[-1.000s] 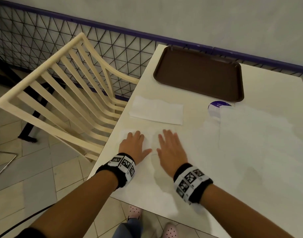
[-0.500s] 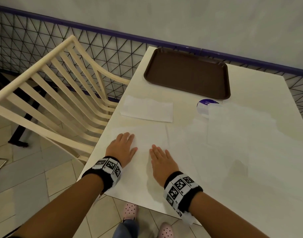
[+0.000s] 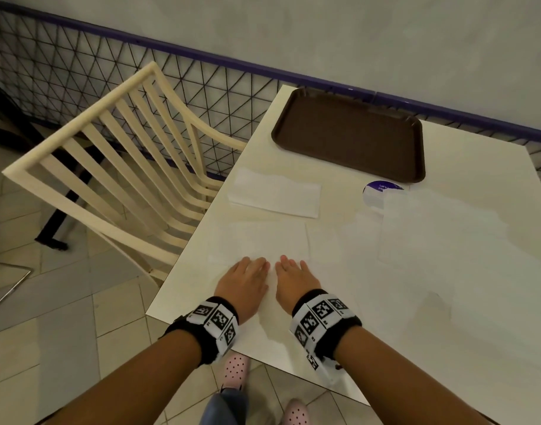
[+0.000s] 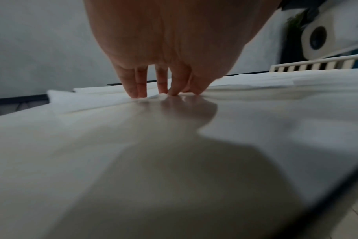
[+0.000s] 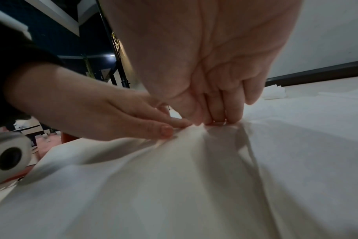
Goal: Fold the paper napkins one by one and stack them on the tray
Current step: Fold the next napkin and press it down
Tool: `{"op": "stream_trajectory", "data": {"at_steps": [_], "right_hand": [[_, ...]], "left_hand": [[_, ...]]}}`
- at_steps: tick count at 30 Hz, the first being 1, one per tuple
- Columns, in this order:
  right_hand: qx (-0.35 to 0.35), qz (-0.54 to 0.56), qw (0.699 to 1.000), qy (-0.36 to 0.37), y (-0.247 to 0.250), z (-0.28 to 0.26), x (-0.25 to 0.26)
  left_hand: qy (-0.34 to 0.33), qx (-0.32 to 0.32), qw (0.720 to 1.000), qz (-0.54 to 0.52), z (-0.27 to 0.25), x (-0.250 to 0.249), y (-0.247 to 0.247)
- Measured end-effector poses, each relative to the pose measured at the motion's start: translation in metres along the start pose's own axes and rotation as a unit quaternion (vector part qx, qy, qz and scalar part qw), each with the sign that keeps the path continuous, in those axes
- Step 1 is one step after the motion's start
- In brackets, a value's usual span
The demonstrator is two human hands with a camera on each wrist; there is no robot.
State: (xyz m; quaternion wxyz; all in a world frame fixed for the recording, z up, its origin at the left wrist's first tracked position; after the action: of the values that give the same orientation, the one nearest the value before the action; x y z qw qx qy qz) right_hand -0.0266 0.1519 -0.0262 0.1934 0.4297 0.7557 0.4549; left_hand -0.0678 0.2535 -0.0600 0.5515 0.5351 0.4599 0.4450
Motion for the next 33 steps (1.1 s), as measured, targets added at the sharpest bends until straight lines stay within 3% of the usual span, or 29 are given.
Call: {"op": "stream_trajectory", "data": {"at_steps": [8, 13, 15, 19, 22, 28, 31, 33], "right_hand": [[0.013, -0.041, 0.999, 0.013, 0.001, 0.002, 0.0], [0.004, -0.092, 0.995, 0.034, 0.006, 0.004, 0.002], [-0.013, -0.102, 0.994, 0.041, 0.01, 0.008, 0.002], [-0.04, -0.114, 0.991, 0.055, 0.022, 0.015, 0.002], [-0.063, -0.109, 0.99, 0.069, 0.03, 0.019, -0.001], [-0.076, -0.09, 0.988, 0.097, 0.027, 0.023, -0.001], [-0.124, -0.155, 0.974, 0.109, 0.028, 0.021, 0.007], [-0.154, -0.118, 0.977, 0.094, 0.025, 0.031, 0.004]], "left_hand": [[0.155, 0.019, 0.988, 0.009, -0.039, 0.048, 0.009], [0.215, 0.04, 0.975, 0.034, -0.04, 0.066, 0.017], [0.191, 0.053, 0.979, 0.041, -0.027, 0.058, 0.029], [0.073, 0.11, 0.99, 0.047, 0.006, 0.033, 0.036], [0.081, 0.185, 0.979, 0.007, 0.026, 0.031, 0.033], [0.049, 0.193, 0.978, 0.067, 0.041, 0.022, 0.032], [0.04, 0.191, 0.978, 0.077, 0.044, 0.021, 0.028], [0.032, 0.185, 0.979, 0.077, 0.044, 0.021, 0.029]]}}
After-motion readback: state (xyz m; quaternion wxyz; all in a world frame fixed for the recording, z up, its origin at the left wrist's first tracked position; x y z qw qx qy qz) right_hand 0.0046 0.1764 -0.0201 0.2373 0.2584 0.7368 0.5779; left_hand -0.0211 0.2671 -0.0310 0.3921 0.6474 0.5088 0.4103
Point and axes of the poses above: each hand's wrist, its own z-axis towards the middle knuckle, its own y-axis out of the back of the hand, x = y × z, the point moved 3 cm from there along z, towards the middle knuckle, and after that the axes turned 3 degrees about -x, right-handed, at the moved point
